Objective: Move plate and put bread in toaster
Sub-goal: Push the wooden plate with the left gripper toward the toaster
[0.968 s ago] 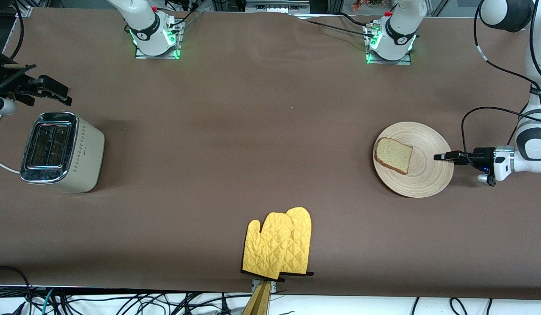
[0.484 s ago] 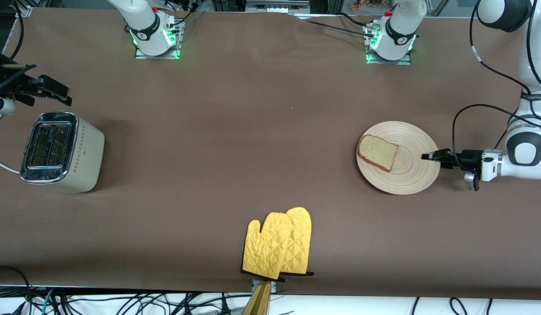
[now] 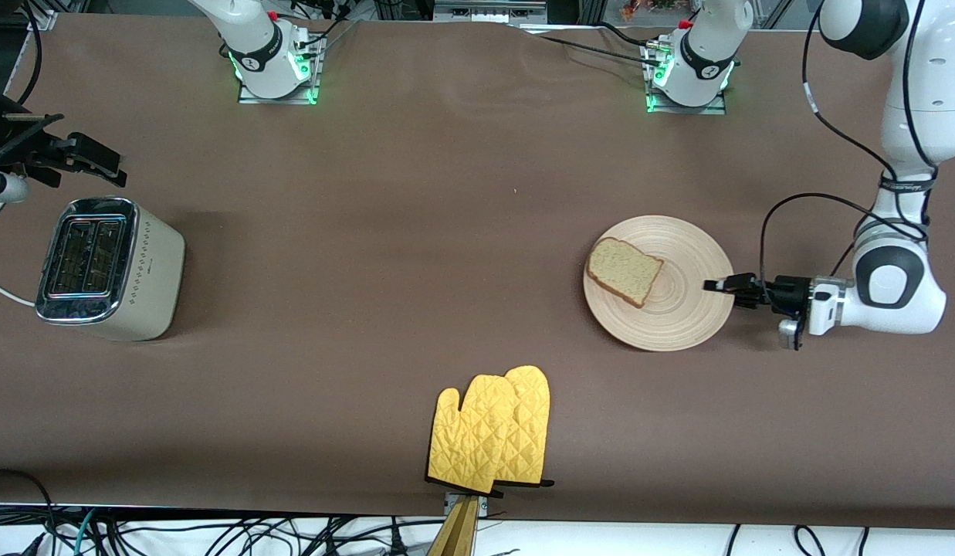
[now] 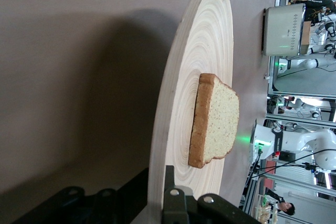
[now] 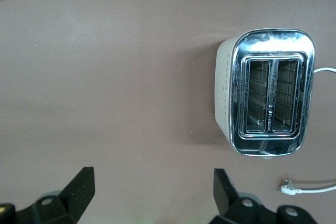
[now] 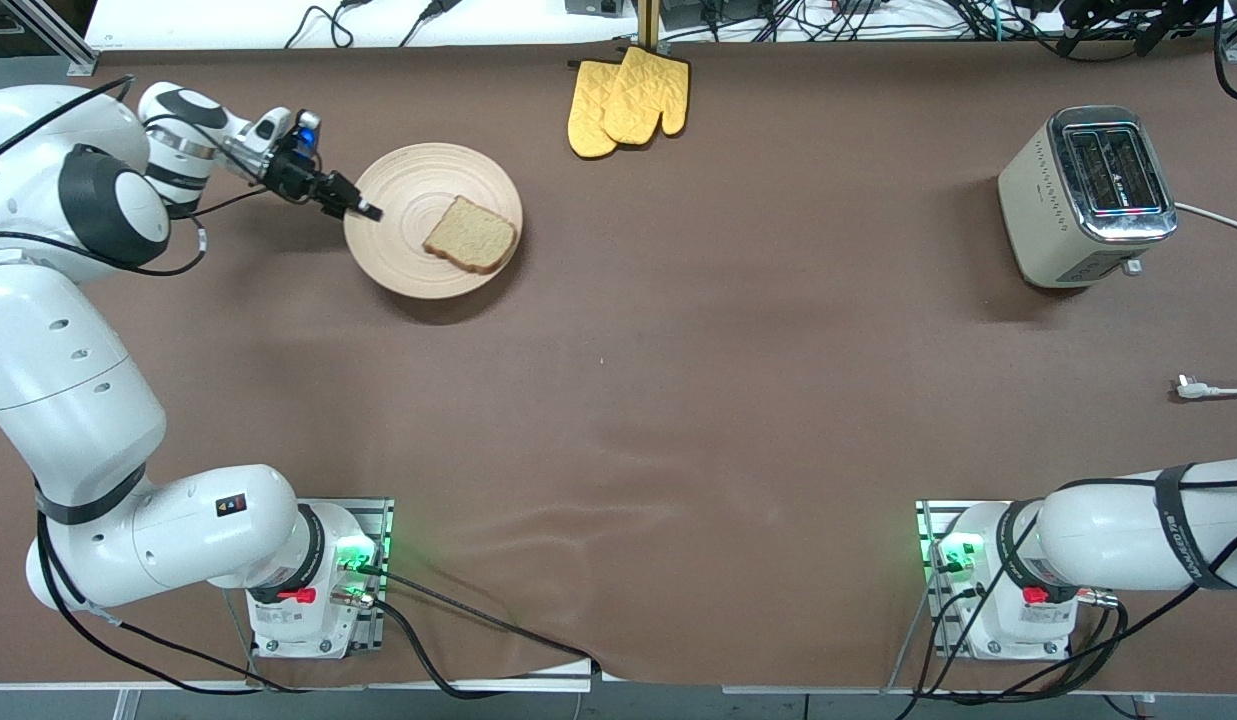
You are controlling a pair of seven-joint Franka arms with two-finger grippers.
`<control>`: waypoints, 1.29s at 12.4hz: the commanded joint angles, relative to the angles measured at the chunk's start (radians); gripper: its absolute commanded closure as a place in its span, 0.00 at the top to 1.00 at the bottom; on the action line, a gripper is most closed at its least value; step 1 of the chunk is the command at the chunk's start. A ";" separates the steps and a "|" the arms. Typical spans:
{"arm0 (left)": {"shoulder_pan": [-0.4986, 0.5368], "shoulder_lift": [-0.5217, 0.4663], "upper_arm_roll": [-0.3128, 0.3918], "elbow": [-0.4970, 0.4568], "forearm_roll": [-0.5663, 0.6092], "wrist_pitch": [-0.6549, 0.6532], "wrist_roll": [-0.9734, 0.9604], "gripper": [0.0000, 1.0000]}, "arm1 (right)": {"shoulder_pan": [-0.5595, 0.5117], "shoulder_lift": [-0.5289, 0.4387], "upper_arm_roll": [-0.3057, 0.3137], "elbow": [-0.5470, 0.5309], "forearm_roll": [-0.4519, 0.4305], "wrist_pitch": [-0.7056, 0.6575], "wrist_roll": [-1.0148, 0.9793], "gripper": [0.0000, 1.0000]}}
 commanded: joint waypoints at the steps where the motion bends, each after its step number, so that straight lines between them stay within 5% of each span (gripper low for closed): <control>1: -0.060 -0.015 0.008 -0.009 -0.101 -0.042 -0.070 0.00 | -0.006 -0.005 -0.003 0.005 0.008 -0.007 -0.010 1.00; 7: -0.316 -0.006 0.028 -0.018 -0.315 0.005 -0.228 0.00 | -0.008 -0.005 -0.003 0.005 0.008 -0.006 -0.010 1.00; 16: -0.751 0.034 0.053 0.019 -0.669 0.513 -0.430 0.00 | -0.009 -0.005 -0.007 0.005 0.008 -0.006 -0.010 1.00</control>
